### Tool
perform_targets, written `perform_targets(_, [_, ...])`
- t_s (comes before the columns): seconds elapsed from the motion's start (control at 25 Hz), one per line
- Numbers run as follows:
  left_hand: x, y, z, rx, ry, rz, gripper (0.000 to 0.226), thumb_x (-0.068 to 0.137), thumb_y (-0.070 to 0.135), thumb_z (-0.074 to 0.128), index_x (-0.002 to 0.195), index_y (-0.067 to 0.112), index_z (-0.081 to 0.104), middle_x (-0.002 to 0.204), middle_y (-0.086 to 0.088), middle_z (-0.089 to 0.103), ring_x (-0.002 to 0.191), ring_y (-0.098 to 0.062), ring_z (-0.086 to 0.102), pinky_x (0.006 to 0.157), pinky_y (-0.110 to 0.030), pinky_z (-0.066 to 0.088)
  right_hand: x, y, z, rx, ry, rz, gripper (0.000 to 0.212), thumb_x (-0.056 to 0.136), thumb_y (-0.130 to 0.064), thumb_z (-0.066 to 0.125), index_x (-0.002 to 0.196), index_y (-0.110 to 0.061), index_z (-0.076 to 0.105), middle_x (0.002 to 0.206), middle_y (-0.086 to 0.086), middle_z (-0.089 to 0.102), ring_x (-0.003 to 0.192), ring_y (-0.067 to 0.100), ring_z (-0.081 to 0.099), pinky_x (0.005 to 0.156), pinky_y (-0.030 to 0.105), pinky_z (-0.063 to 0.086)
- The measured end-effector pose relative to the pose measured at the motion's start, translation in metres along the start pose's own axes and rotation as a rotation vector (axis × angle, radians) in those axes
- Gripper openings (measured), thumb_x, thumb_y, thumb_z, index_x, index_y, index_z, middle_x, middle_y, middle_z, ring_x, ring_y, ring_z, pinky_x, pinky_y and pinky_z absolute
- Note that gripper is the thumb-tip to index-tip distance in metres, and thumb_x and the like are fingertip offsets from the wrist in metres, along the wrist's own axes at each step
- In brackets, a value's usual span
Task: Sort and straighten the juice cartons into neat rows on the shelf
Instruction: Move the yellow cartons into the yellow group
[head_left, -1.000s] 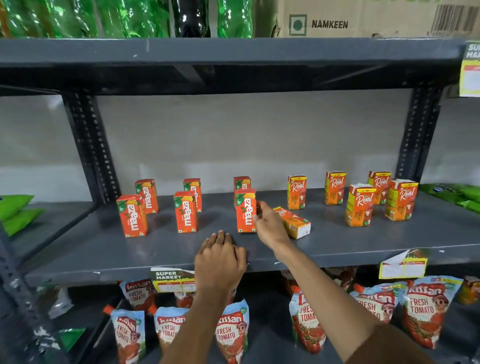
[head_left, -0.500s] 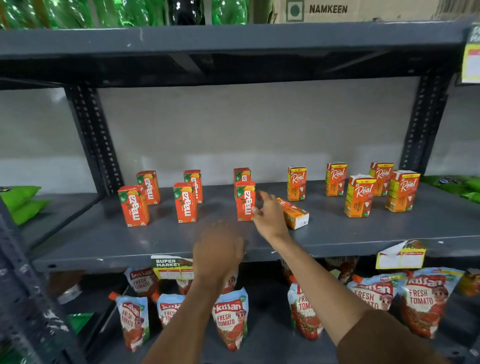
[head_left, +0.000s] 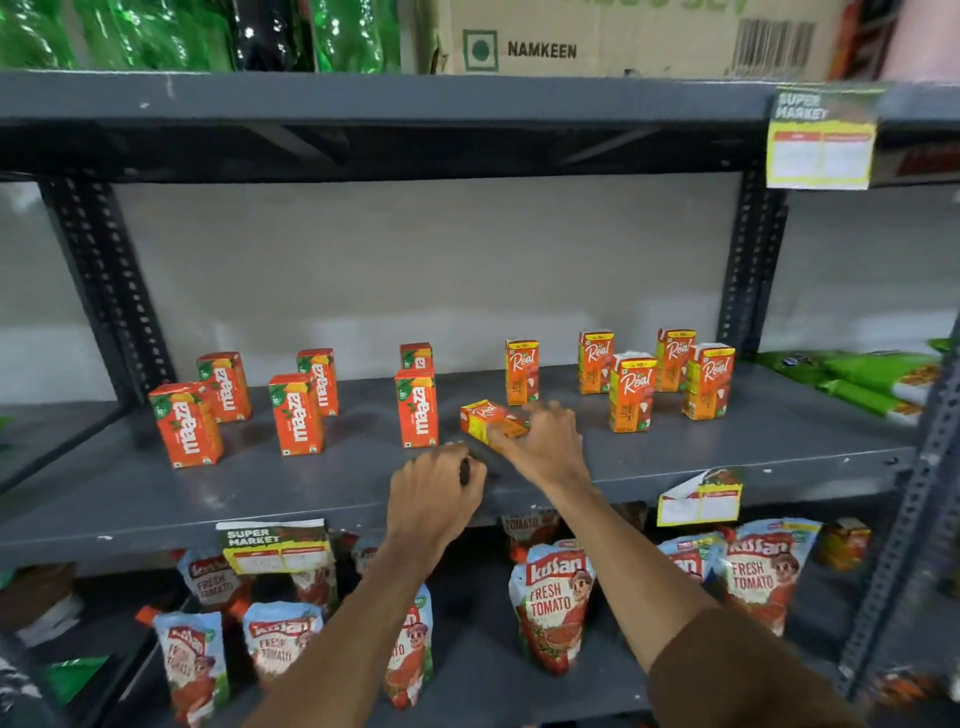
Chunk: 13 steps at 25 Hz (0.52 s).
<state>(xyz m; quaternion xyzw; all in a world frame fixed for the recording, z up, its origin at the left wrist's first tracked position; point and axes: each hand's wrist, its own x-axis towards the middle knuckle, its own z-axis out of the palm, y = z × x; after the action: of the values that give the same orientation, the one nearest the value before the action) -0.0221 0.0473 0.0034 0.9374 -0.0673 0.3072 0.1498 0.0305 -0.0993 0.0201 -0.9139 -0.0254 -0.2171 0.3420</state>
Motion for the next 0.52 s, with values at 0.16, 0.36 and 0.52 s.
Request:
perform_targets(0.16, [-0.005, 0.005, 0.008, 0.066, -0.016, -0.016, 0.028, 0.094, 0.038, 0.035, 0.097, 0.023, 0.058, 0.087, 0.0, 0.07, 0.073, -0.025, 0.067, 0.061, -0.034, 0.05, 0.004, 0.007, 0.003, 0.085, -0.017, -0.024, 0.038, 0.071, -0.054, 0.067, 0.065, -0.016, 0.066, 0.069, -0.006, 0.067, 0.075, 0.018, 0.067, 0.076, 0.041, 0.057])
perform_targets(0.36, [-0.008, 0.007, 0.009, 0.077, -0.004, -0.007, 0.025, 0.093, 0.037, 0.035, 0.091, 0.025, 0.056, 0.084, 0.002, 0.069, 0.071, -0.021, 0.067, 0.057, -0.032, 0.049, -0.006, -0.002, -0.007, 0.204, 0.115, -0.078, 0.026, 0.077, -0.046, 0.072, 0.09, -0.024, 0.069, 0.093, -0.001, 0.064, 0.095, 0.019, 0.061, 0.082, 0.033, 0.051])
perform_targets(0.52, [-0.01, 0.009, 0.01, 0.113, 0.037, -0.021, 0.029, 0.094, 0.038, 0.035, 0.101, 0.025, 0.061, 0.094, 0.003, 0.071, 0.077, -0.02, 0.069, 0.06, -0.032, 0.049, -0.02, -0.037, -0.051, 0.378, 0.363, -0.161, 0.033, 0.074, -0.041, 0.076, 0.1, -0.027, 0.062, 0.096, -0.009, 0.062, 0.095, 0.012, 0.058, 0.085, 0.032, 0.049])
